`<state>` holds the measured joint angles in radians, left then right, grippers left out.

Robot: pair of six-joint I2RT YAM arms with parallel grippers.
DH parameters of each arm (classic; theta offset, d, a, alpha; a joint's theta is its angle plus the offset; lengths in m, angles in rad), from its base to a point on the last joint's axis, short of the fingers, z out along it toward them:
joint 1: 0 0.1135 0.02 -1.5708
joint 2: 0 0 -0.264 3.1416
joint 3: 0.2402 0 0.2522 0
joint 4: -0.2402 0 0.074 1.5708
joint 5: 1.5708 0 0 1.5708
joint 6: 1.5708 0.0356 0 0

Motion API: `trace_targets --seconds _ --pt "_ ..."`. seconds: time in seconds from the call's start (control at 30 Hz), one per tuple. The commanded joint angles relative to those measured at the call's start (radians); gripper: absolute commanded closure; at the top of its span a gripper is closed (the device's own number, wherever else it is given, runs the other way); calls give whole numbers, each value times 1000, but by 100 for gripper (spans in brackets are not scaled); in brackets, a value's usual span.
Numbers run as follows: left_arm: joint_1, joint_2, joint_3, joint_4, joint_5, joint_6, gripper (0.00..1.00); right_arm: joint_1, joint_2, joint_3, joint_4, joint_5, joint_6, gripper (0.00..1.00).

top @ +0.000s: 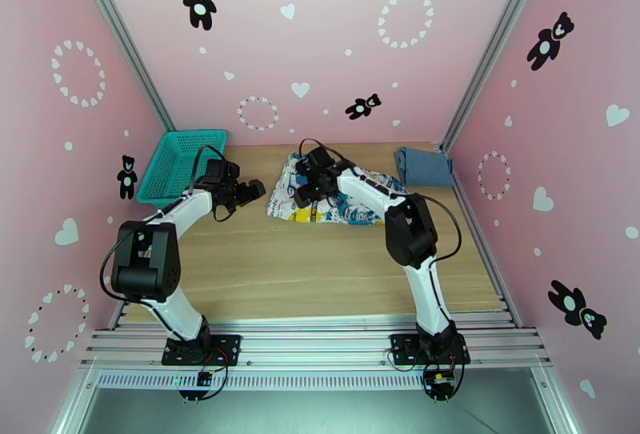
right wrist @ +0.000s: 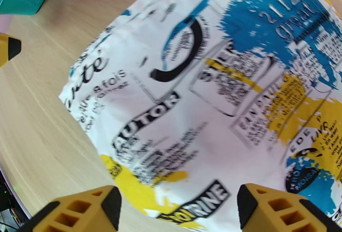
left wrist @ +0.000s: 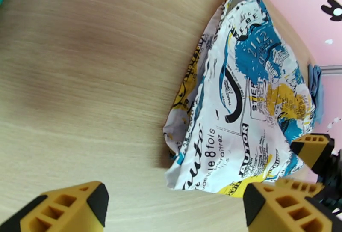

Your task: Fold and stack the mixed laundry pile

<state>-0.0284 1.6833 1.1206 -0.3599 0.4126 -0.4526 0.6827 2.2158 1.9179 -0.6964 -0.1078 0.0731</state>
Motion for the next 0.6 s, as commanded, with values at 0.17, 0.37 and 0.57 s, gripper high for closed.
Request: trace_targets --seconds 0.17,0.37,0.57 --pt "77 -71 -131 95 119 -45 11 137 164 153 -64 207 -234 12" --pt "88 -81 -163 93 125 -30 11 144 314 303 -118 322 -196 17" --pt "88 -89 -184 103 119 -31 11 104 428 468 -200 306 -103 28"
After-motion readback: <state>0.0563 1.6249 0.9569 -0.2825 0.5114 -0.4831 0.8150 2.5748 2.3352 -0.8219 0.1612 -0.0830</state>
